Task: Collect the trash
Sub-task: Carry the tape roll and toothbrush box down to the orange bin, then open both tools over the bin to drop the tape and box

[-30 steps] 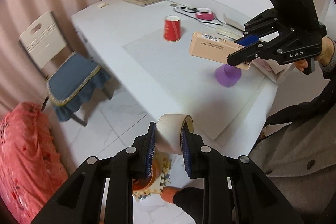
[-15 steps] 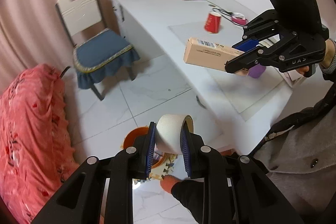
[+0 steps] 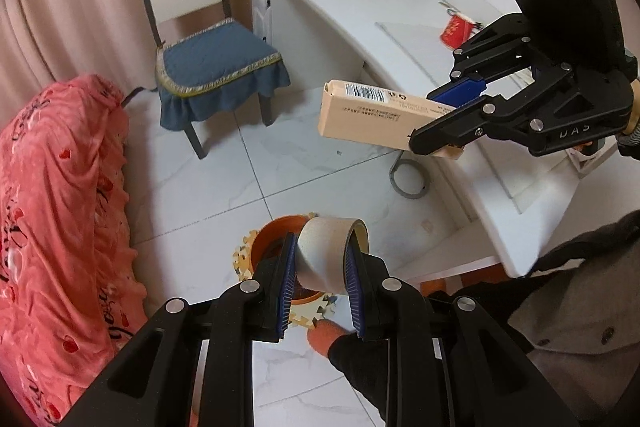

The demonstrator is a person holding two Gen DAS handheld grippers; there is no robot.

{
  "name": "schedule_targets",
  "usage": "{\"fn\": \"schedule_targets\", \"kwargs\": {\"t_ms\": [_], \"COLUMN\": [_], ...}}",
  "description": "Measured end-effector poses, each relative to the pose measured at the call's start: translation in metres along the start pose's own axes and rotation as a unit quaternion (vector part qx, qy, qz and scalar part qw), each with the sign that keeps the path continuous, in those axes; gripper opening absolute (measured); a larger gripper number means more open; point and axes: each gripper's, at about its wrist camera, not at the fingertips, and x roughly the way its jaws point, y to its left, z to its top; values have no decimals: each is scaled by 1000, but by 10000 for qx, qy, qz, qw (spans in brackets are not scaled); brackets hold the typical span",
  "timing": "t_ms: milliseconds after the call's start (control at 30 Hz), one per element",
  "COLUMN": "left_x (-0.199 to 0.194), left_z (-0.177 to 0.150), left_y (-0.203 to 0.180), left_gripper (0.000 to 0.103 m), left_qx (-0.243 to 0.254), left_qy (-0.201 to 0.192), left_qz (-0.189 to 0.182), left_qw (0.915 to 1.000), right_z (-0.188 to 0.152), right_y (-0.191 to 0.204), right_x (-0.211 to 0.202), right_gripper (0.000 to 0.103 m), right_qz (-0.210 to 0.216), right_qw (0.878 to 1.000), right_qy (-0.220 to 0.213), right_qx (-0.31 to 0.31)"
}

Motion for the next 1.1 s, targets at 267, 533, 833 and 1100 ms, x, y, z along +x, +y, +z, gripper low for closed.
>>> {"fn": "schedule_targets", "kwargs": {"t_ms": [267,533,833,1100], "left_x": [51,97,135,136], "left_z": [-3,-8,-9,-12], "left_y": [47,71,77,83], "left_gripper": [25,25,37,53], "left_qx": [-233,-305,-213,-292], "left_qy": [287,541,754,763], "left_qz": [-240,-519,-661,-683], "left_qw": [9990,9967,9947,9943], "right_z": [17,17,5,-3], "right_y": [-25,-54,-79,-88], "right_x": [79,136,173,185], "right_gripper": [15,15,15,15], "right_qz": [48,66,-34,-39], "right_qw": [9988,9951,9896,9860], "right_qy": [354,554,737,815], "right_qx": [336,811,1236,1452]}}
